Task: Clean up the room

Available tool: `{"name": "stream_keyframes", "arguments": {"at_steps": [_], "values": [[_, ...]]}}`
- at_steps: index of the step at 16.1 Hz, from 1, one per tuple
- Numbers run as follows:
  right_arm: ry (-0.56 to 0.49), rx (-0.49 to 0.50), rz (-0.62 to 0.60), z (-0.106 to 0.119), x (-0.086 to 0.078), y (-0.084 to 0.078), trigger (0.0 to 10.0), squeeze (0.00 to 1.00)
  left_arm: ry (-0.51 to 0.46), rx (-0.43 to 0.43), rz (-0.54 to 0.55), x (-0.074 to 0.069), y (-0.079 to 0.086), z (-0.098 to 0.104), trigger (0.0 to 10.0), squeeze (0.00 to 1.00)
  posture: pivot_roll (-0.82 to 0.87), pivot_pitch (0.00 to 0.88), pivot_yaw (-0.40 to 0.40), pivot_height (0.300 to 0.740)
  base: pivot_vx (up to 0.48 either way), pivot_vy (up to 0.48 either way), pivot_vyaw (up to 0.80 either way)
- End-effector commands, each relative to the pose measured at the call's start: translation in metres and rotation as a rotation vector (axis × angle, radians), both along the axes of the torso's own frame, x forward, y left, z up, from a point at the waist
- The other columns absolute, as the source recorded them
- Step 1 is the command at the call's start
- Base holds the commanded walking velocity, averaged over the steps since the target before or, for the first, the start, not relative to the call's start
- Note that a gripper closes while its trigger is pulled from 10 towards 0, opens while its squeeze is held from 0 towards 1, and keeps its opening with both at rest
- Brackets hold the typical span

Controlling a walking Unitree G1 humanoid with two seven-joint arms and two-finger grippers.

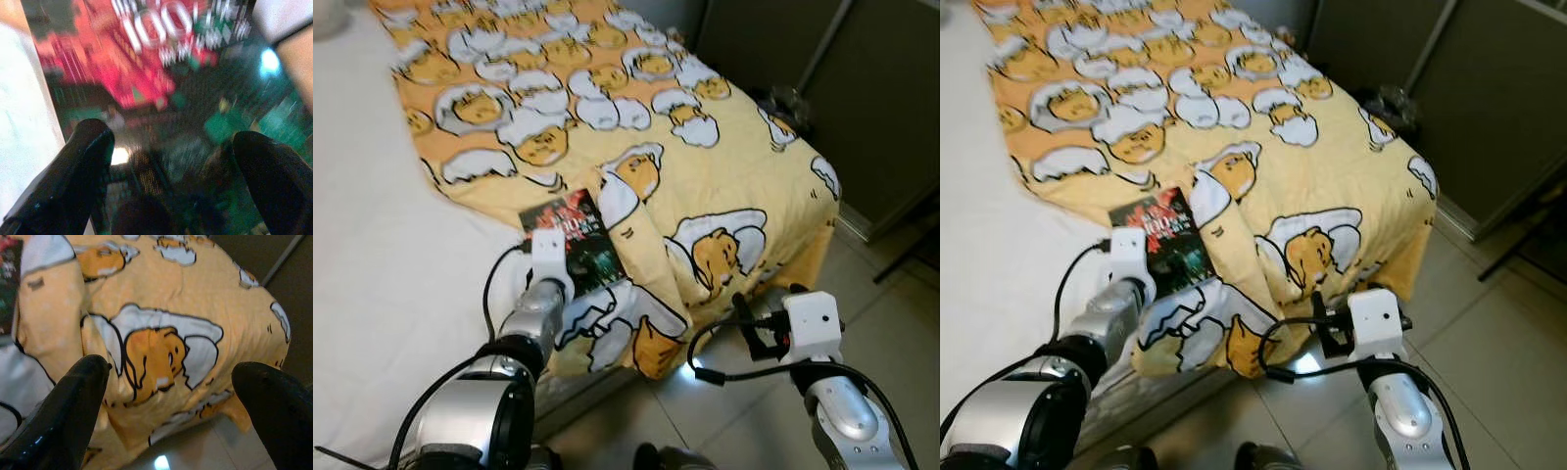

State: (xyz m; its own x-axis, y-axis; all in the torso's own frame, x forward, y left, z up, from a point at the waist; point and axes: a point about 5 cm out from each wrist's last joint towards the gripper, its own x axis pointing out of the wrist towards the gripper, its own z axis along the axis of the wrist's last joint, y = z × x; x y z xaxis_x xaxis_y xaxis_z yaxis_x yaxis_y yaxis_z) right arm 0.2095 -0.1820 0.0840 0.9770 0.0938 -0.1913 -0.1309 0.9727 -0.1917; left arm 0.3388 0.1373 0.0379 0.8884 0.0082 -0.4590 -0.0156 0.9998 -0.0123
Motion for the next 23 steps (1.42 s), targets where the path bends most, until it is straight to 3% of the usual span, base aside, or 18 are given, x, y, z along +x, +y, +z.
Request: {"name": "stream_keyframes", "arguments": {"at_steps": [1, 4, 7, 9, 12, 15, 16, 18, 21, 22, 23], "values": [[0.003, -0.007, 0.01, 0.004, -0.002, -0.001, 10.0, 0.0, 0.007, 0.049, 0.013, -0.004, 0.0, -0.004, 10.0, 0.0, -0.24, 0.157, -0.103, 0.74, 0.0, 0.0, 0.0], [0.019, -0.012, 0.006, 0.003, -0.007, -0.003, 10.0, 0.0, -0.023, 0.094, 0.1, -0.003, 0.008, -0.002, 10.0, 0.0, -0.25, 0.164, -0.1, 0.74, 0.0, 0.0, 0.0], [0.042, -0.014, 0.007, 0.0, -0.012, -0.003, 10.0, 0.0, -0.004, 0.192, 0.202, -0.009, 0.031, -0.007, 10.0, 0.0, -0.25, 0.168, -0.105, 0.74, 0.0, 0.0, 0.0], [0.053, -0.016, 0.012, 0.0, -0.013, -0.003, 10.0, 0.0, 0.029, 0.177, 0.218, -0.015, 0.037, -0.014, 10.0, 0.0, -0.25, 0.171, -0.109, 0.74, 0.0, 0.0, 0.0], [0.06, -0.016, 0.02, -0.001, -0.014, -0.002, 10.0, 0.0, 0.048, 0.052, 0.209, -0.018, 0.029, -0.019, 10.0, 0.0, -0.25, 0.171, -0.109, 0.74, 0.0, 0.0, 0.0], [0.067, -0.016, 0.021, -0.002, -0.014, -0.001, 10.0, 0.0, 0.138, -0.059, 0.189, -0.025, 0.019, -0.03, 10.0, 0.0, -0.25, 0.174, -0.111, 0.74, 0.0, 0.0, 0.0], [0.072, -0.017, 0.022, -0.002, -0.015, -0.002, 10.0, 0.0, 0.208, -0.188, 0.261, -0.033, 0.019, -0.039, 10.0, 0.0, -0.25, 0.174, -0.111, 0.74, 0.0, 0.0, 0.0], [0.077, -0.019, 0.024, -0.003, -0.015, -0.002, 10.0, 0.0, 0.238, -0.257, 0.33, -0.037, 0.024, -0.044, 10.0, 0.0, -0.25, 0.176, -0.114, 0.74, 0.0, 0.0, 0.0], [0.08, -0.02, 0.031, -0.002, -0.015, -0.002, 10.0, 0.0, 0.247, -0.291, 0.333, -0.04, 0.027, -0.047, 10.0, 0.0, -0.25, 0.177, -0.12, 0.74, 0.0, 0.0, 0.0], [0.081, -0.02, 0.033, -0.002, -0.015, -0.002, 10.0, 0.0, 0.24, -0.3, 0.317, -0.04, 0.027, -0.046, 6.5, 0.0, -0.25, 0.178, -0.122, 0.74, 0.0, 0.0, 0.0], [0.082, -0.021, 0.035, -0.002, -0.015, -0.002, 10.0, 0.0, 0.202, -0.284, 0.27, -0.036, 0.026, -0.043, 0.0, 0.0, -0.25, 0.18, -0.125, 0.74, 0.0, 0.0, 0.0]]}}
